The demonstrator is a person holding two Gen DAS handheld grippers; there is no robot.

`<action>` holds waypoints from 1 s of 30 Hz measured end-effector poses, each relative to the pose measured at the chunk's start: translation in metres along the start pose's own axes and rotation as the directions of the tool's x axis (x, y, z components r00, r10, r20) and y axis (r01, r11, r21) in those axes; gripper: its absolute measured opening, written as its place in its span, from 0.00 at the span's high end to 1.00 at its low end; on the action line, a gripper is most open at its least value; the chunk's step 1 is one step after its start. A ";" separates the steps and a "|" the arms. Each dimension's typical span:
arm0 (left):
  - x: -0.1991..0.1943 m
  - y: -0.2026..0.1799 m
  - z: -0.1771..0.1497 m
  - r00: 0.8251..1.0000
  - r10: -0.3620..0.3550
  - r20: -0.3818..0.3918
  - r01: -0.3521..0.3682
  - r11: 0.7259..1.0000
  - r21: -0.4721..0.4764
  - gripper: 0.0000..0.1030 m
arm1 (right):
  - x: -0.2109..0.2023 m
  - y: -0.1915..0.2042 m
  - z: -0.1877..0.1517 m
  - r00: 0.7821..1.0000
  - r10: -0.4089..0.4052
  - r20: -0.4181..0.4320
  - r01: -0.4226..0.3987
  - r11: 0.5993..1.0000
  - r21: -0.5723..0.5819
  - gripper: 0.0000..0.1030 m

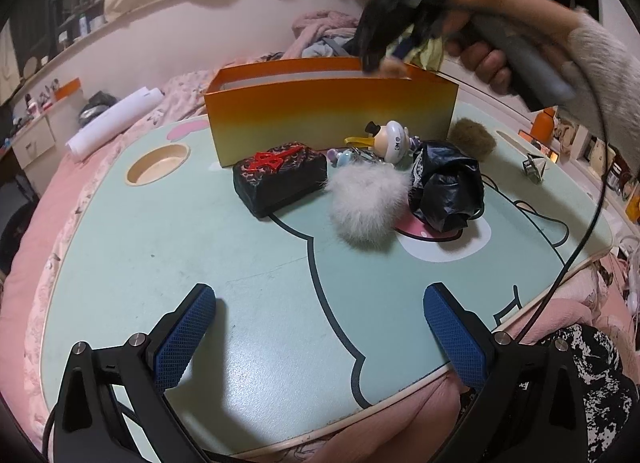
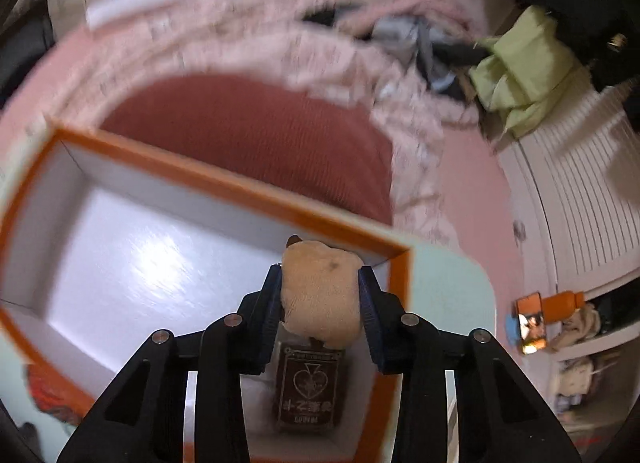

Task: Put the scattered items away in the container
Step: 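Reach into the box and grasp the tan round plush with the right gripper, then set the tan plush on the mat beside the beige pompom with the right gripper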

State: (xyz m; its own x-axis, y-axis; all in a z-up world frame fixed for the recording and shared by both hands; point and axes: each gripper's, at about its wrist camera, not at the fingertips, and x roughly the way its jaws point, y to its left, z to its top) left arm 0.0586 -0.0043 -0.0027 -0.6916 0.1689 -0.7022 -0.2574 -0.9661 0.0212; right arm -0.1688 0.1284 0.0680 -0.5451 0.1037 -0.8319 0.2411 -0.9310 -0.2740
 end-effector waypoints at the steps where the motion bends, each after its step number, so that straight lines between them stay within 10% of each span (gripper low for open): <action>1: 0.000 0.000 0.000 1.000 0.000 0.000 0.000 1.000 0.000 0.00 | -0.018 -0.005 -0.004 0.998 0.035 0.056 -0.036 0.999 0.022 0.63; 10: 0.000 0.000 0.000 1.000 0.000 0.000 0.000 1.000 0.000 0.00 | -0.111 -0.026 -0.103 0.898 0.344 0.275 -0.373 0.926 0.059 0.62; 17: 0.000 0.001 0.000 1.000 0.000 -0.001 0.000 1.000 -0.001 0.00 | -0.087 -0.024 -0.157 0.891 0.362 0.275 -0.402 0.910 0.104 0.51; 23: 0.000 0.001 0.000 1.000 0.000 -0.001 0.000 1.000 -0.001 0.00 | -0.097 -0.062 -0.175 0.831 0.355 0.428 -0.487 0.836 0.252 0.21; 30: 0.000 0.001 0.000 1.000 0.001 -0.001 -0.001 1.000 -0.001 0.00 | -0.098 -0.075 -0.206 0.829 0.368 0.421 -0.499 0.827 0.259 0.21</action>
State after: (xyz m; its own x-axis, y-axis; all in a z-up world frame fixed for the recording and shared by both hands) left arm 0.0585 -0.0050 -0.0030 -0.6911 0.1682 -0.7029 -0.2562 -0.9664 0.0207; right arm 0.0320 0.2601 0.0708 -0.7013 -0.4044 -0.5871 0.2633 -0.9122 0.3140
